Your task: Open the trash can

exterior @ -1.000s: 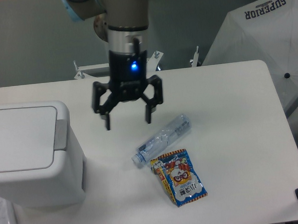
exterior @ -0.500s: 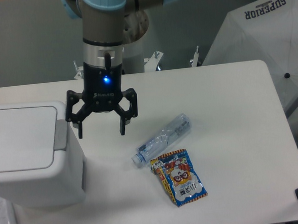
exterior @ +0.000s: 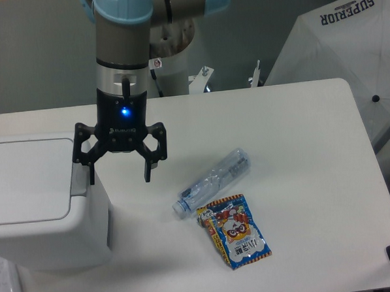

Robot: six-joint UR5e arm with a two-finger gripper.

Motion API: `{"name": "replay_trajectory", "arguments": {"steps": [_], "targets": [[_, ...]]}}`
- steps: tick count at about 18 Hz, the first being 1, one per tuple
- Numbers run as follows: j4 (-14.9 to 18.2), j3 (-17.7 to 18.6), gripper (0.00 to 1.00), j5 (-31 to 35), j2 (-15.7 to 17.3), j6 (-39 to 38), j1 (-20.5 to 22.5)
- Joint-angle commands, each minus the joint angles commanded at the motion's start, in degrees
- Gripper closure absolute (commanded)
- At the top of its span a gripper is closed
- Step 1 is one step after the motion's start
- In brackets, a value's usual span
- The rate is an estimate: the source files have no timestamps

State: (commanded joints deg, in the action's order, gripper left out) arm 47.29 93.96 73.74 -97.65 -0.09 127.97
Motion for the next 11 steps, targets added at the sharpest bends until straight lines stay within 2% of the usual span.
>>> {"name": "replay_trajectory", "arguments": {"steps": [11], "targets": [[0.0, 0.0, 0.0, 0.0, -0.44, 0.17, -0.35]]}}
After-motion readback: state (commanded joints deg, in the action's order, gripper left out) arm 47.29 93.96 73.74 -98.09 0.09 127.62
